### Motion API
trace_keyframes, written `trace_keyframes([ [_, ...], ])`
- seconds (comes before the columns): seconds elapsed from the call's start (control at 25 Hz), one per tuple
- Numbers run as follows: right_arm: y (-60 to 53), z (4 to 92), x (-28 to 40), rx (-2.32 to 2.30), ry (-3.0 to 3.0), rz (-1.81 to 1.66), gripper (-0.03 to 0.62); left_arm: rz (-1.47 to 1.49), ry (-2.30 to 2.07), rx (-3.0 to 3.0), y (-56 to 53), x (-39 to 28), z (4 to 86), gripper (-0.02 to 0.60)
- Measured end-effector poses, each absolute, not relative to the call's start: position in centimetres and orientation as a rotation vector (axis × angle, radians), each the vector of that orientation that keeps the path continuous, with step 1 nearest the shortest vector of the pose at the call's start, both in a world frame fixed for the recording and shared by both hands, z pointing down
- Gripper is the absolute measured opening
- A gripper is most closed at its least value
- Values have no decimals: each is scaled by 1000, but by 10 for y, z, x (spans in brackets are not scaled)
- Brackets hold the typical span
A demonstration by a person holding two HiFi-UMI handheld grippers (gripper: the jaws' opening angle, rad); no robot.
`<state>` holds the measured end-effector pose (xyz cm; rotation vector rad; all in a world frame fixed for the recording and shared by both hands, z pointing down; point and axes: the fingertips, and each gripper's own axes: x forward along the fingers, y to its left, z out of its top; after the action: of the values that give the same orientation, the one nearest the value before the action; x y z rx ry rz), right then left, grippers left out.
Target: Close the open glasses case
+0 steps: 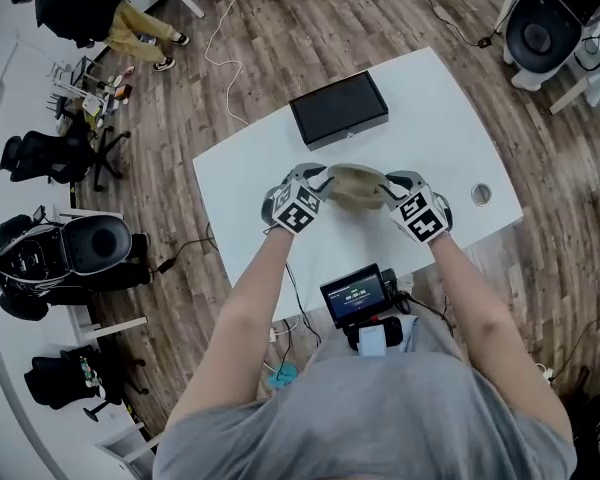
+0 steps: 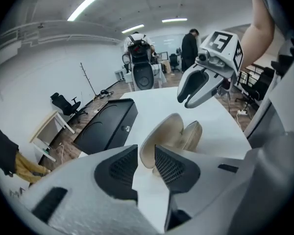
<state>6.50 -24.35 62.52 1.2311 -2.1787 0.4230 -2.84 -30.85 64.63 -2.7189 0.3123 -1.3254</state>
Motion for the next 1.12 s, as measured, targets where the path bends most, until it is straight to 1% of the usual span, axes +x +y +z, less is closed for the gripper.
trace_keyframes([
  [0.16,-256,632,63,1161,-2108,329,86,-1382,235,-2617,-318,-20,656,92],
  [0.52,-265,655,67,1123,-2003,333,84,-1464,120,-2519,-321,-15,679,92],
  [0.8,-265,666,71,1089,-1977,329,79,-1472,96,-2471,-323,-13,688,89],
  [1.12,-262,665,71,1049,-1965,302,52,-1469,92,-2449,-322,-14,684,48],
])
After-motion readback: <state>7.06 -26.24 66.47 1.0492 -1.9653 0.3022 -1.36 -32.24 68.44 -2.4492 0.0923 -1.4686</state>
